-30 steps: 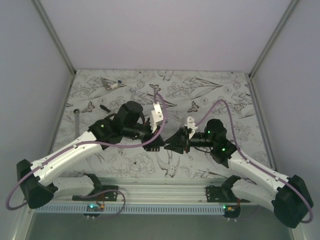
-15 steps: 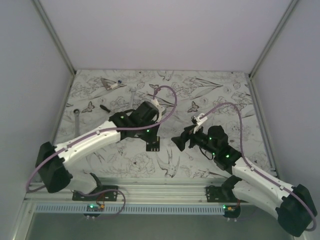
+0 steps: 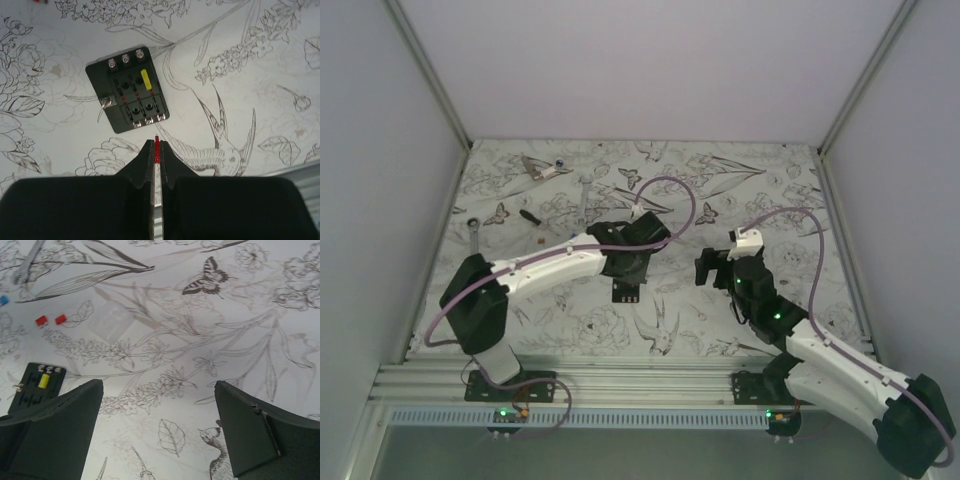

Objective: Snap on the fuse box
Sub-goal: Install the fuse at the fuse box base.

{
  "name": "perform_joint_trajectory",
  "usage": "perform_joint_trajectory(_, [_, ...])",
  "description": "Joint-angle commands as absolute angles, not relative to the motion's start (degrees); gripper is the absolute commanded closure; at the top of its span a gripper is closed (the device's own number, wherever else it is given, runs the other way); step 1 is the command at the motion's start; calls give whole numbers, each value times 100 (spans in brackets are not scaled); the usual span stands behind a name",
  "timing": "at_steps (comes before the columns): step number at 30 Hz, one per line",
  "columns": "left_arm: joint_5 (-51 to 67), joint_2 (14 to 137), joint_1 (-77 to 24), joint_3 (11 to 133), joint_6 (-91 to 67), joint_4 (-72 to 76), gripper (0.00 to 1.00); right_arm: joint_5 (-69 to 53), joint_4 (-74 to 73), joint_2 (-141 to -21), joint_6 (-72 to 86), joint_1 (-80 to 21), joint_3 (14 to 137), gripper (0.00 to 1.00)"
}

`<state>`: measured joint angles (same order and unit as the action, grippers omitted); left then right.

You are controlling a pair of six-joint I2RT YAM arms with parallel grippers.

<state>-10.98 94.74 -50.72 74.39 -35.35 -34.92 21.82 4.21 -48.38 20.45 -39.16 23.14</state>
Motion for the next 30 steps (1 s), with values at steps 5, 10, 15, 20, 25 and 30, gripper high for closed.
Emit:
perform_joint_trajectory(5, [-1554,10173,-5116,7845,-4002,-3585,100,3013,308,-4503,2303,-3876,2199,0])
perform_joint_trajectory(10, [-1622,10332,-5082,7824,-4224,-3588,100,2978,307,-4532,2297,-3881,2213,0])
perform_joint_trajectory(15, [-1472,10503,-5021,7818,-4449,-3594,100,2970,303,-4502,2288,-3877,2207,0])
perform_joint_trajectory(20, [-1461,10617,-4993,7776,-4752,-3602,100,2960,293,-4488,2287,-3876,2206,0])
perform_joint_trajectory(25, [-1433,10740,-4983,7808,-4851,-3601,100,2948,296,-4494,2296,-3880,2206,0])
perform_joint_trajectory(30, [-1388,10821,-4975,7841,-4925,-3597,100,2953,296,-4499,2303,-3880,2206,0])
